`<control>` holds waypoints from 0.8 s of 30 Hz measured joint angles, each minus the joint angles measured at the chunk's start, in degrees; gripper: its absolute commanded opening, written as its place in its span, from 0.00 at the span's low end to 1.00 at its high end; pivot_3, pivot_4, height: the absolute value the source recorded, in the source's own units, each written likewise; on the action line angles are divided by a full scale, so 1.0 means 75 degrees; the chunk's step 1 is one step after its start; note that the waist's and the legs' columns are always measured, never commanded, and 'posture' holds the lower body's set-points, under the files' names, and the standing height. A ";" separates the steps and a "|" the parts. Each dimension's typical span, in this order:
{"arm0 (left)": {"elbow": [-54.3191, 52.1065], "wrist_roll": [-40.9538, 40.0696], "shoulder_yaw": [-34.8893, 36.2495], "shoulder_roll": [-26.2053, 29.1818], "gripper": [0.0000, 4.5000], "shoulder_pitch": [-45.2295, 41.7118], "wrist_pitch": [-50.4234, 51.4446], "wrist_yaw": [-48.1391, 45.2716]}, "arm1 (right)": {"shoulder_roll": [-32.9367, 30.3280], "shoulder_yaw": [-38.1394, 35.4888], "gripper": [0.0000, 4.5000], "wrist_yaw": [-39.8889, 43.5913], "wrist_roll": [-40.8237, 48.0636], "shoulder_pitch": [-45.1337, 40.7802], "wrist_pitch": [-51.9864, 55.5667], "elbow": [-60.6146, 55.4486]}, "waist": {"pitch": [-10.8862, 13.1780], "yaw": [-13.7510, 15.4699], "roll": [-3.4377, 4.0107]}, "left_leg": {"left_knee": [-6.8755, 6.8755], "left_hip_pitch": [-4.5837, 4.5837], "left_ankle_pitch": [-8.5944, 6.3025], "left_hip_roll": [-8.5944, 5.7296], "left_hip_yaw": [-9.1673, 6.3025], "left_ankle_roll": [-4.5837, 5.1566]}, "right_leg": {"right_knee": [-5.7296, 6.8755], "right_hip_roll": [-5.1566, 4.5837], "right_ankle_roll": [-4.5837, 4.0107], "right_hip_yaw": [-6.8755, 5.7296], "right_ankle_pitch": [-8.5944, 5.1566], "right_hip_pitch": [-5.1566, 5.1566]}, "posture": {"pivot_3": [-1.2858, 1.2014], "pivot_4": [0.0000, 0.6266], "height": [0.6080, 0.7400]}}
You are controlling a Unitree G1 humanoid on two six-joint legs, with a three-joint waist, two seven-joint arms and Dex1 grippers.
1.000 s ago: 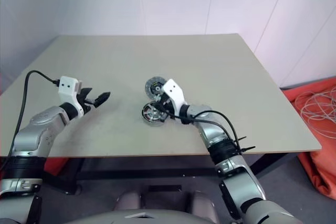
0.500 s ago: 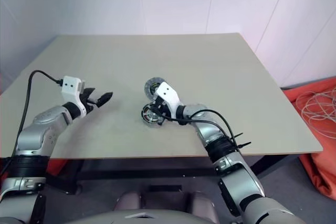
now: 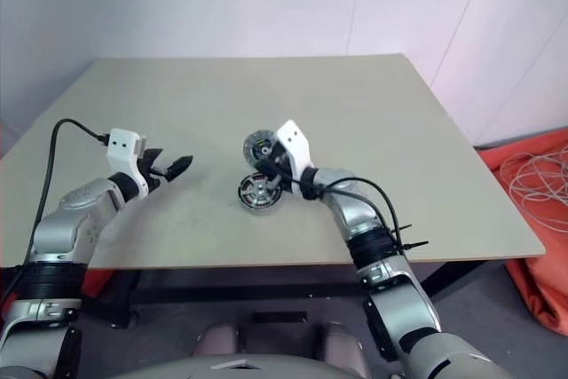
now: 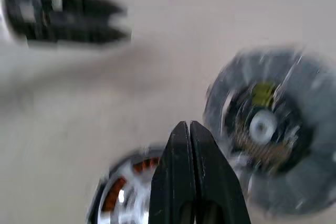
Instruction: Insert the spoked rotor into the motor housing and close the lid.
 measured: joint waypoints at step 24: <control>-0.0014 0.0110 -0.0002 -0.0211 1.00 -0.0033 0.0114 0.0003 | -0.0465 0.0970 0.00 0.0441 -0.0789 -0.0086 0.0675 0.0028 | 0.0000 0.0012 -0.0001 | -0.0028 -0.0008 0.0012 -0.0002 0.0004 -0.0019 | 0.0002 0.0002 -0.0022 -0.0004 -0.0013 -0.0011 | 0.52 0.00 1.00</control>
